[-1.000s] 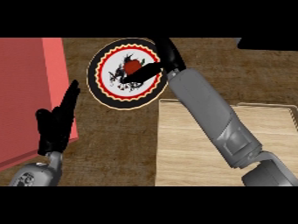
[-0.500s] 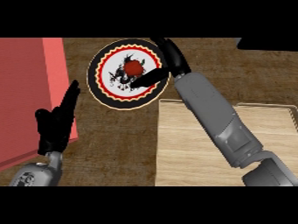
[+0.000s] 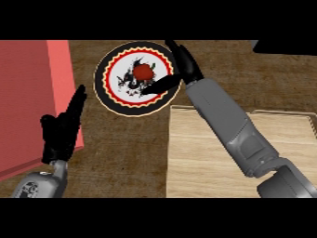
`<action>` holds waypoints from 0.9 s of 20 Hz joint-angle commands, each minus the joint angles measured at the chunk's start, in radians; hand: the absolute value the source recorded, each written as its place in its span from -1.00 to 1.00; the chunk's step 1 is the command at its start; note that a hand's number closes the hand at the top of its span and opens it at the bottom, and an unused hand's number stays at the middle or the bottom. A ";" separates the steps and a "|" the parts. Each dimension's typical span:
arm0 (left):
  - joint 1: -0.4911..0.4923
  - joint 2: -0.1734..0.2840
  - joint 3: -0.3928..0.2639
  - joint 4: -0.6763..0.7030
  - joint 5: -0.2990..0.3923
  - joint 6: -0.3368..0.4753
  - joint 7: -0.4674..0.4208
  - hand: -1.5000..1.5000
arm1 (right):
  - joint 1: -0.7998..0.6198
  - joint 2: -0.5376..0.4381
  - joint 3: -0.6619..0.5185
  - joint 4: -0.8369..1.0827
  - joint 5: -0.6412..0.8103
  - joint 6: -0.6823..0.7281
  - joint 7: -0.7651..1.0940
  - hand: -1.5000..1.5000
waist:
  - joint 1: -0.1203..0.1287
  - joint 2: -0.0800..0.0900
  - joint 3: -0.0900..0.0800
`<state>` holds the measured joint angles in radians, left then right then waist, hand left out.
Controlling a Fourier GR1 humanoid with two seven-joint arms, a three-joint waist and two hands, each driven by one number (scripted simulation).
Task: Pick the bell pepper from the tray and place it in the plate
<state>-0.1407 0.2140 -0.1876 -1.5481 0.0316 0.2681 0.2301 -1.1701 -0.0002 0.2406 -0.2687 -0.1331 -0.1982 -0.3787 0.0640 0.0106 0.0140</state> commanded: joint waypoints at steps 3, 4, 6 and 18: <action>0.055 0.004 0.013 0.082 0.022 -0.033 0.011 0.00 | -0.032 0.000 0.015 0.032 -0.013 -0.049 0.023 -1.00 | 0.011 0.011 -0.014; 0.054 -0.003 0.007 0.080 0.007 -0.021 -0.003 0.00 | -0.007 0.000 0.024 0.051 -0.004 -0.048 0.001 -1.00 | 0.008 0.011 -0.014; 0.048 -0.011 0.009 0.111 -0.016 0.002 -0.010 0.00 | 0.007 0.000 0.024 0.057 -0.003 -0.062 -0.025 -1.00 | 0.004 0.013 -0.014; 0.057 0.005 0.041 0.090 0.001 -0.026 0.007 0.00 | 0.007 -0.041 0.007 0.133 0.023 -0.060 -0.062 -1.00 | -0.017 0.011 -0.014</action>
<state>-0.1252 0.2010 -0.1717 -1.5490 0.0228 0.2575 0.2176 -1.1671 -0.0122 0.2556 -0.1530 -0.1156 -0.2758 -0.4155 0.0515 0.0105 0.0161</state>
